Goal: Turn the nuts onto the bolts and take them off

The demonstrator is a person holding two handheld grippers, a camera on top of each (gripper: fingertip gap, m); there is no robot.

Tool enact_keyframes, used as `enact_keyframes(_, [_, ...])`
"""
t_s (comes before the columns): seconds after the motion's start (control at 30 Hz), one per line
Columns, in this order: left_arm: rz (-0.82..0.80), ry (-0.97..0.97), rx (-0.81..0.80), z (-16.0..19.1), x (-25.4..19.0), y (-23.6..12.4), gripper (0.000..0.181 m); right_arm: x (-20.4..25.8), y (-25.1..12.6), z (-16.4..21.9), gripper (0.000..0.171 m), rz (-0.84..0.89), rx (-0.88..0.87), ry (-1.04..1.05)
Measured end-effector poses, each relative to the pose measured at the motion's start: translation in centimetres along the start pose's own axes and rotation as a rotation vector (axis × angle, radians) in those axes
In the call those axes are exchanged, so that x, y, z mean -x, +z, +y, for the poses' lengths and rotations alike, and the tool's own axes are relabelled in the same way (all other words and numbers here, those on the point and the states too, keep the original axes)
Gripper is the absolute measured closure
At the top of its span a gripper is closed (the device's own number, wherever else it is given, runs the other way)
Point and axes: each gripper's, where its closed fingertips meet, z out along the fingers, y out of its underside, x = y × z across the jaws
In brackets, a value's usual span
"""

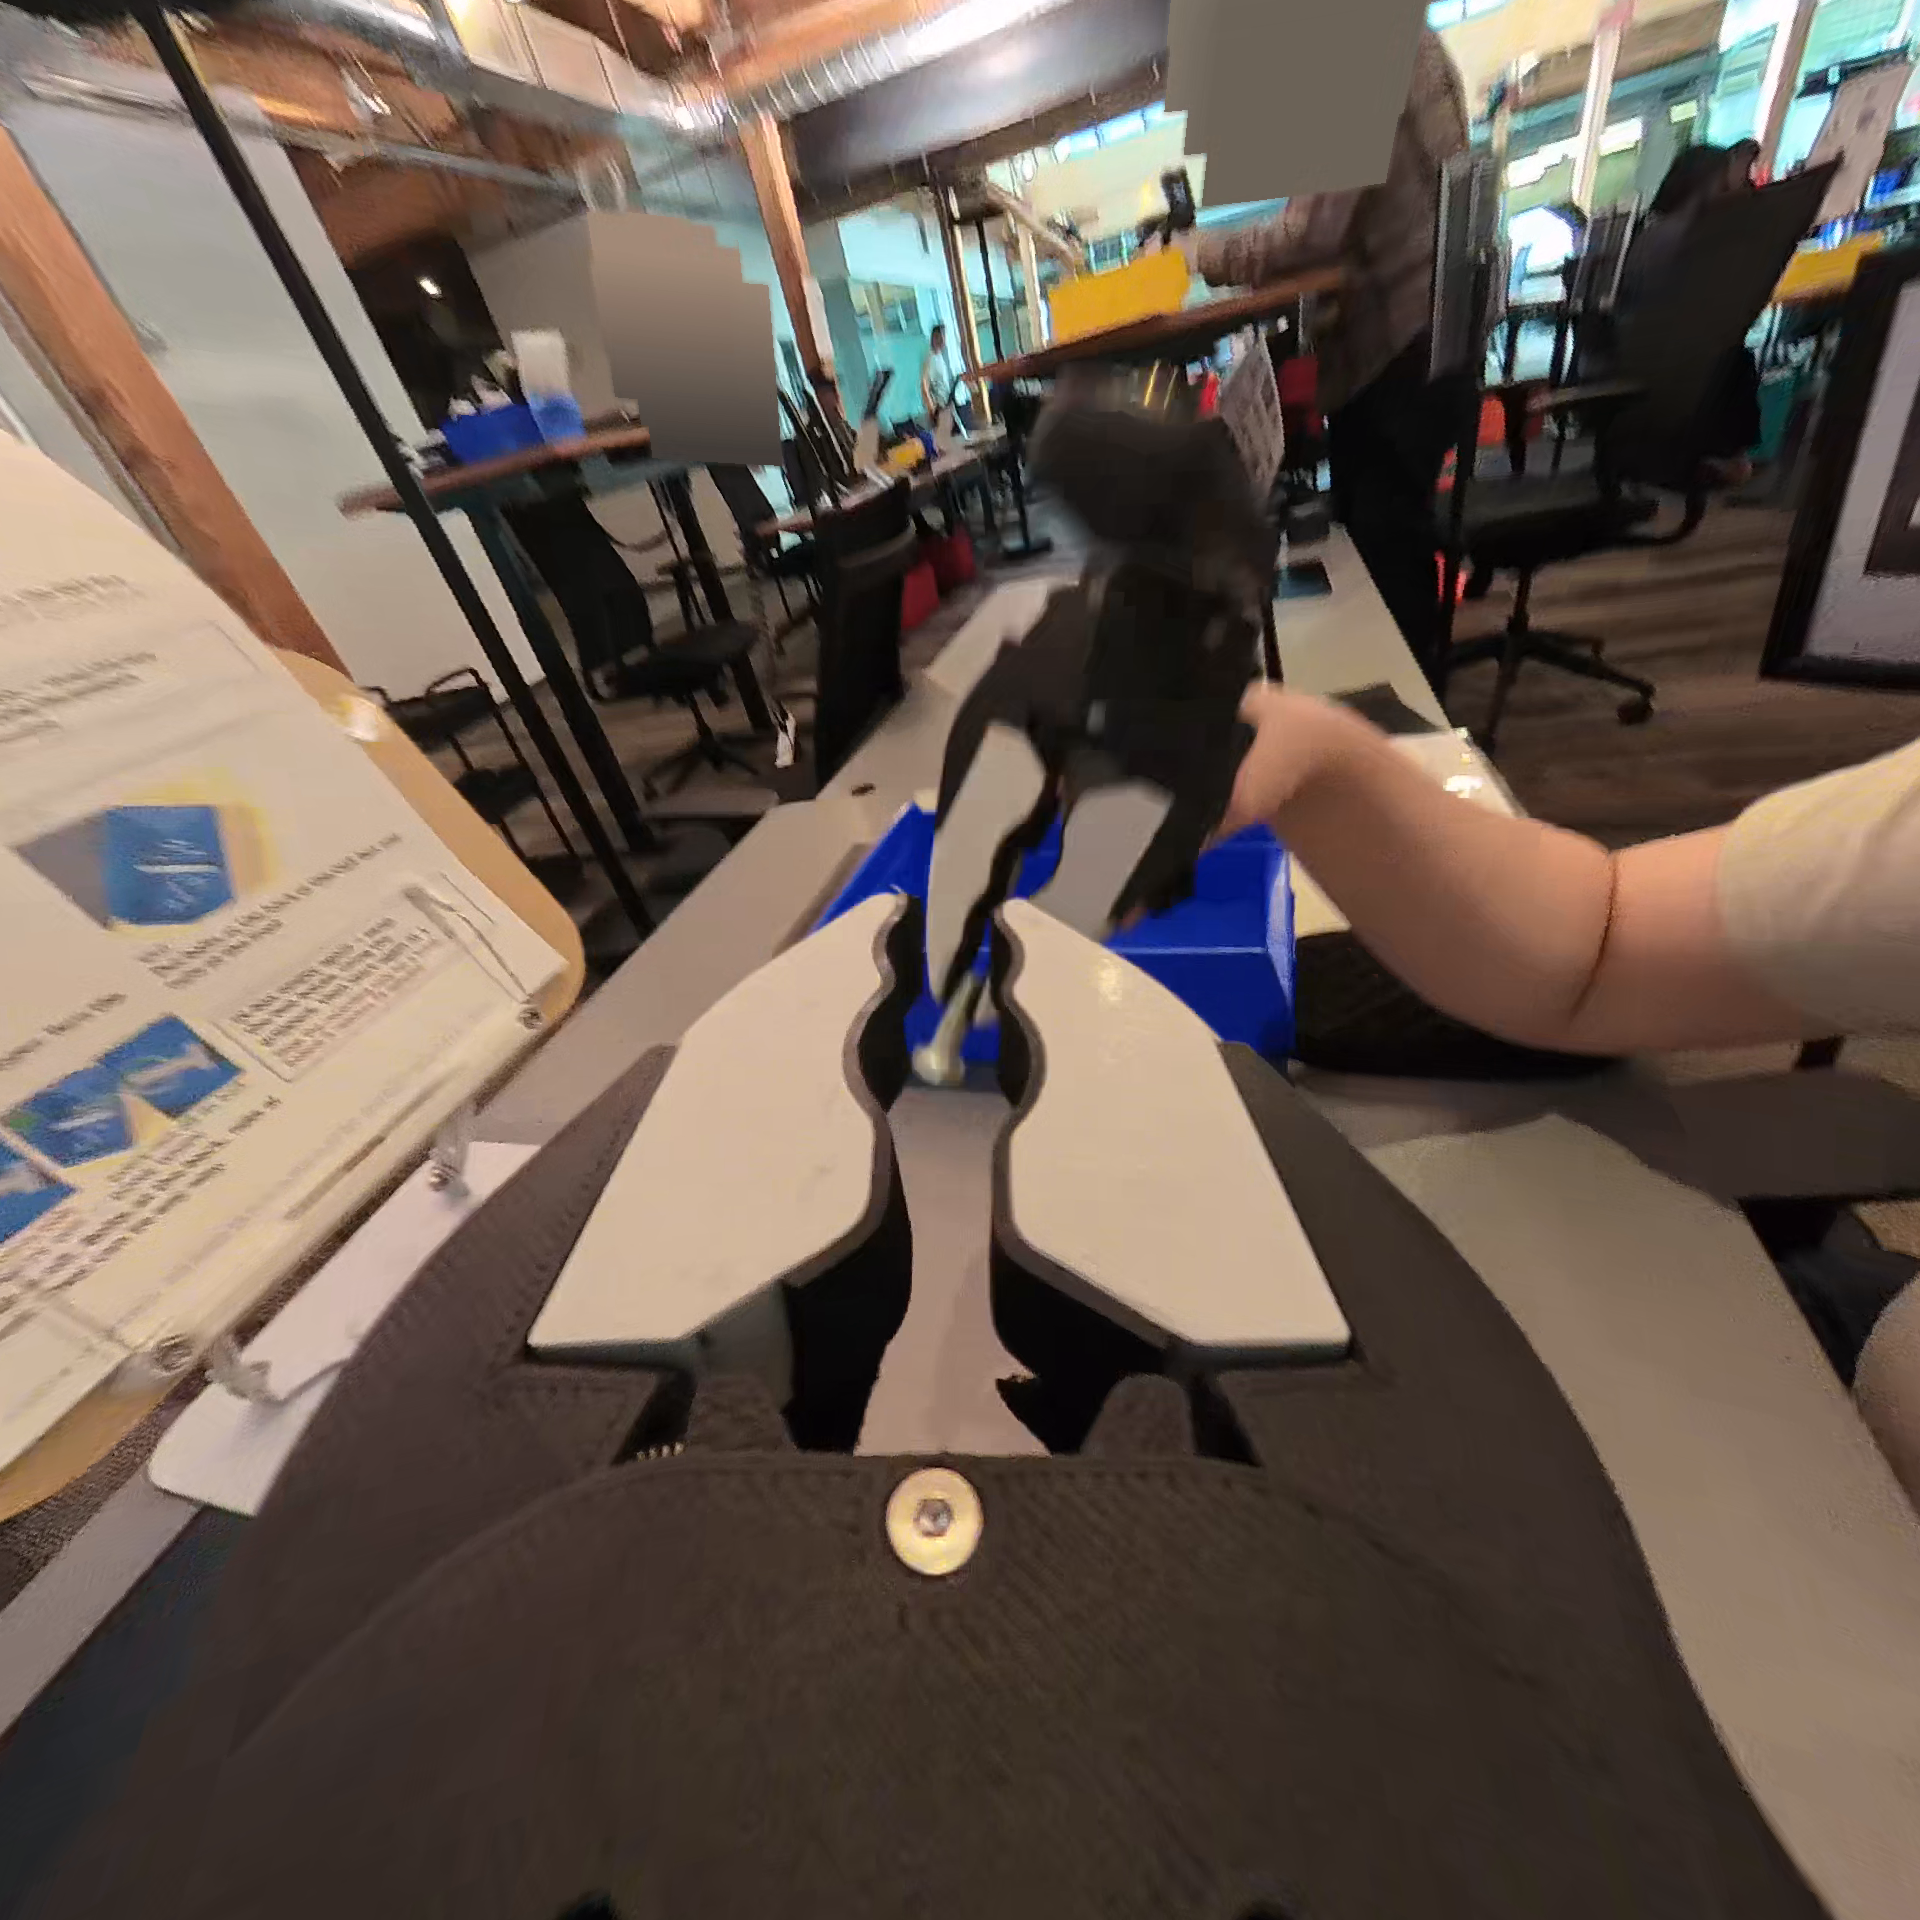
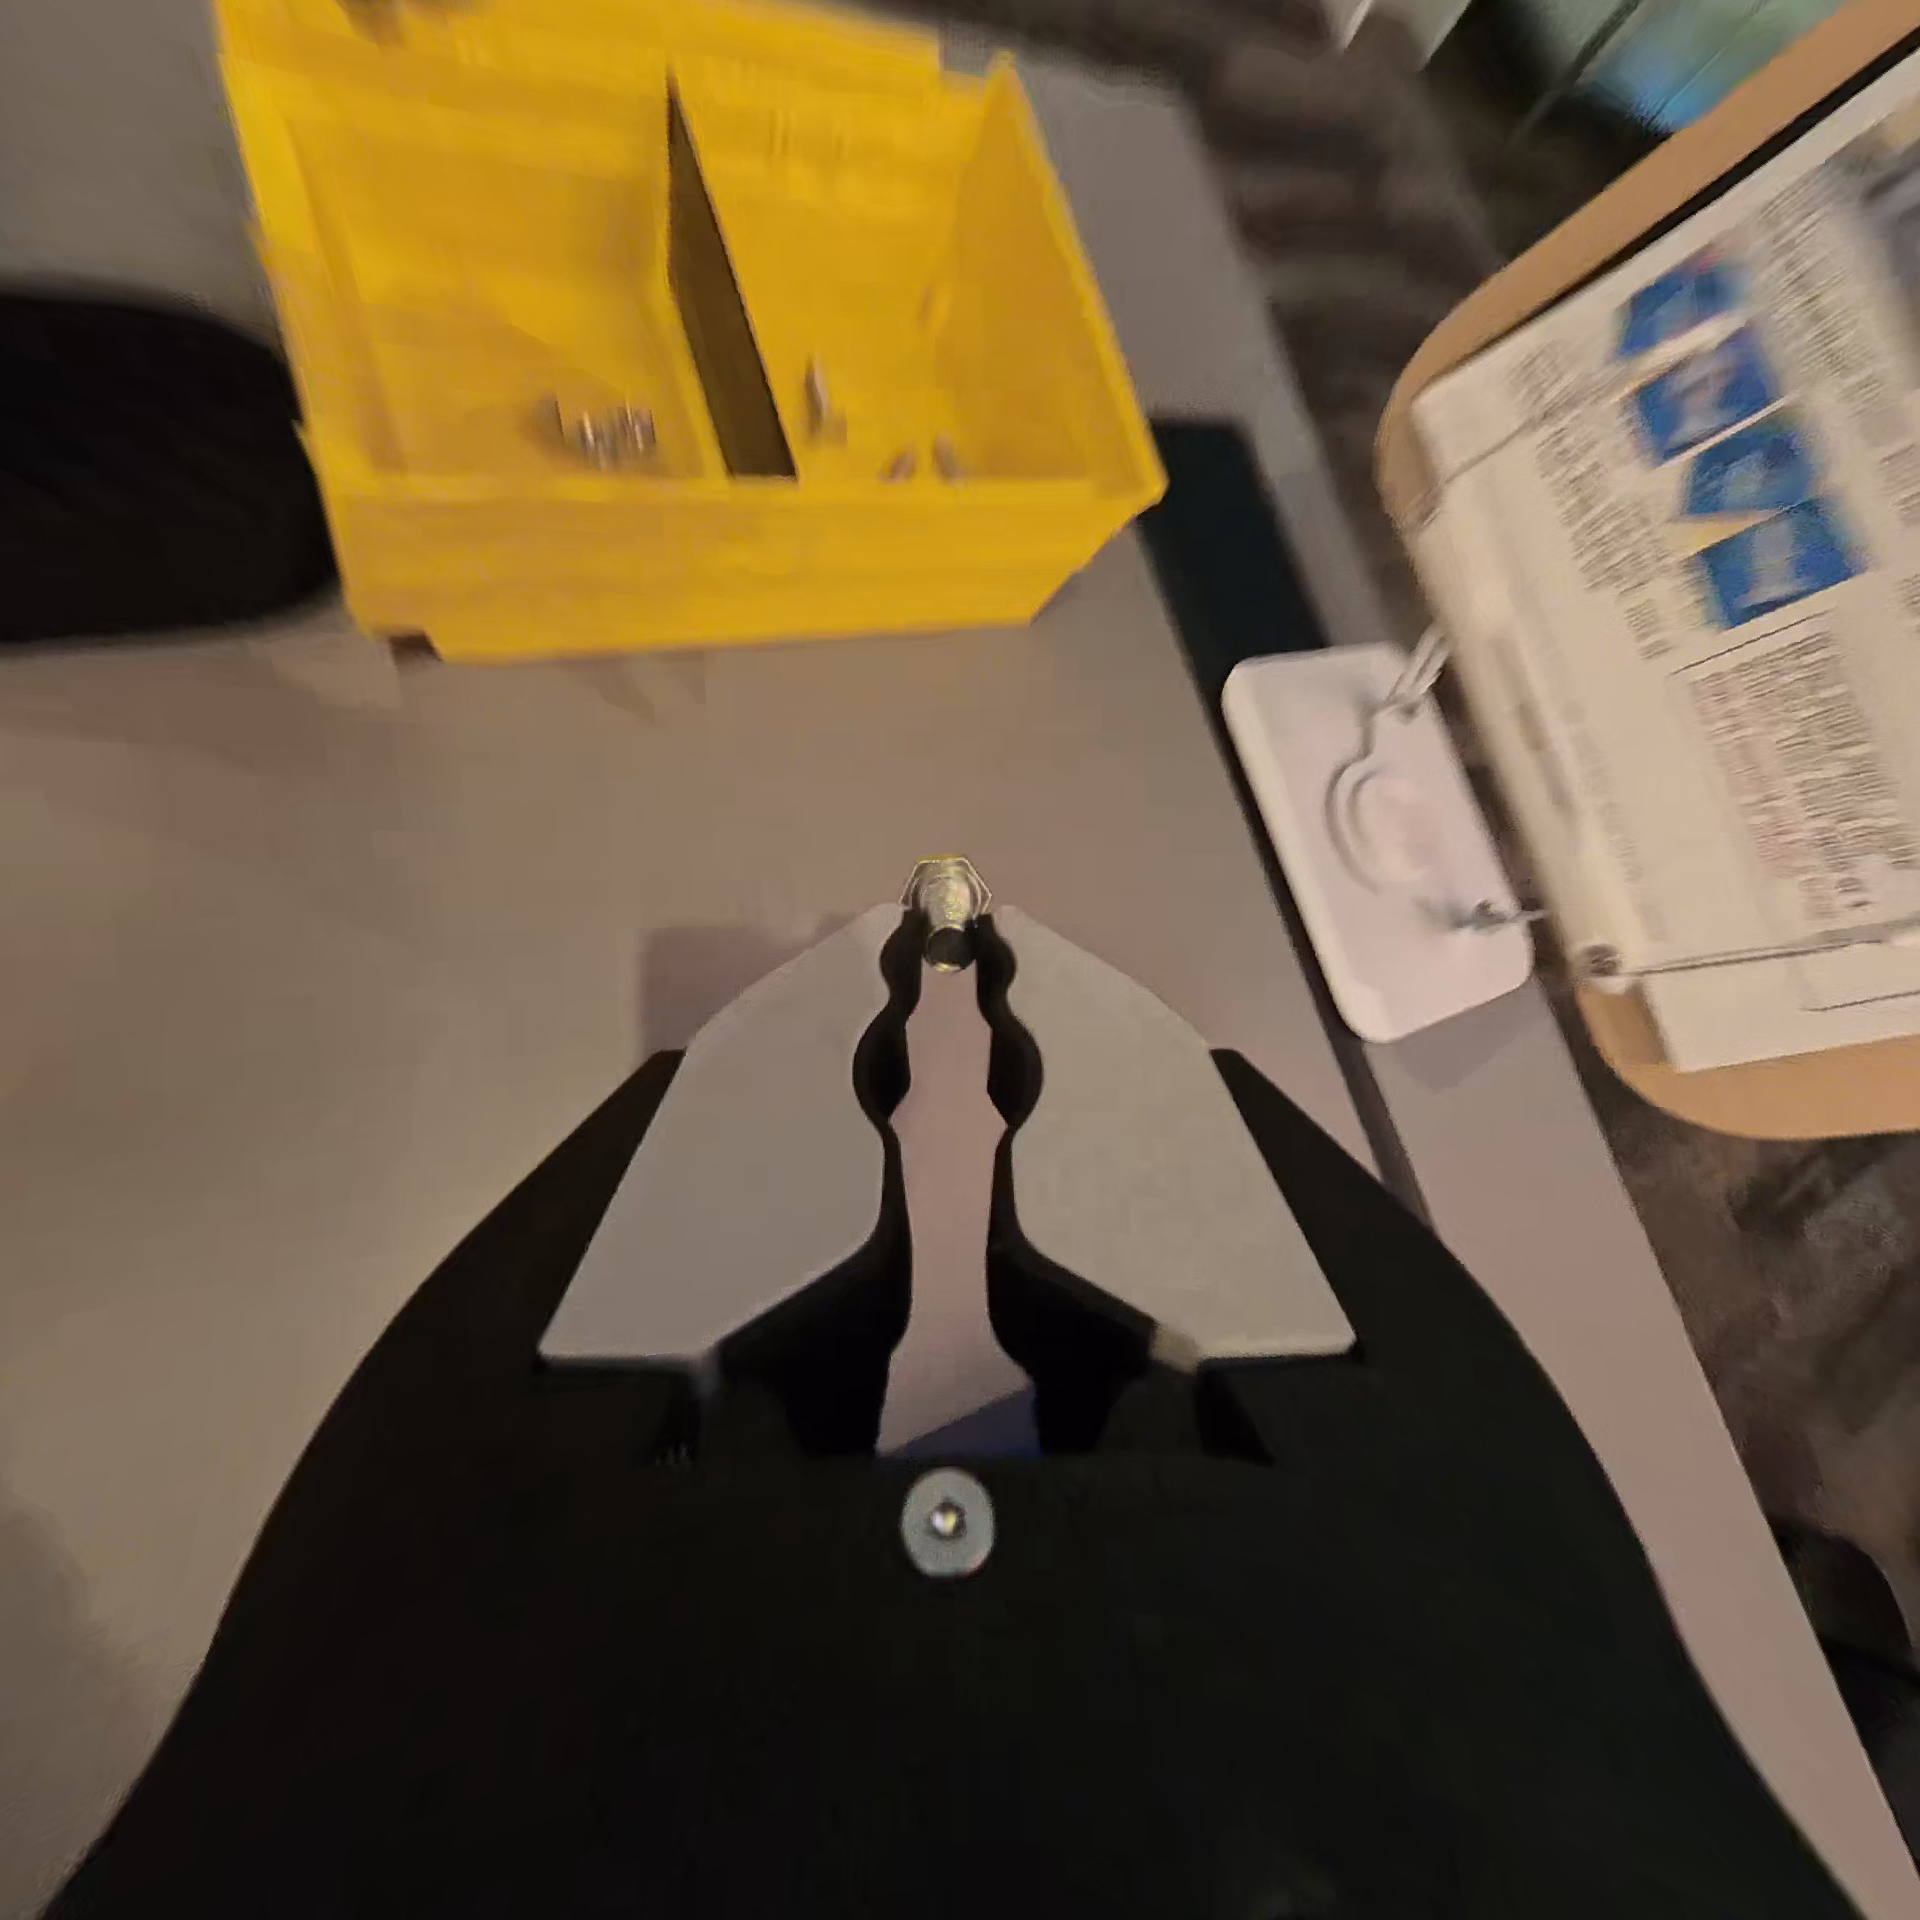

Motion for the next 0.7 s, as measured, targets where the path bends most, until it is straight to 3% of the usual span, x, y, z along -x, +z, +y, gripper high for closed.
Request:
enact_keyframes(0.03, [0.012,0.011,0.021,0.9,-0.3,1.3,0.170,0.0,-1.5,-0.9,0.160,0.006,-0.054,0.002])
enact_keyframes(0.23, [0.007,0.182,0.143,4.6,-2.4,6.7,0.154,0.5,-5.7,-2.5,0.160,0.078,-0.112,-0.003])
enact_keyframes(0.4, [-0.090,0.312,0.124,4.7,-2.5,8.3,0.149,1.7,-5.4,-2.6,0.160,0.042,-0.086,0.011])
enact_keyframes(0.7, [-0.071,0.348,0.210,7.2,-2.9,9.8,0.155,2.3,-5.1,-1.7,0.160,0.017,-0.021,0.055])
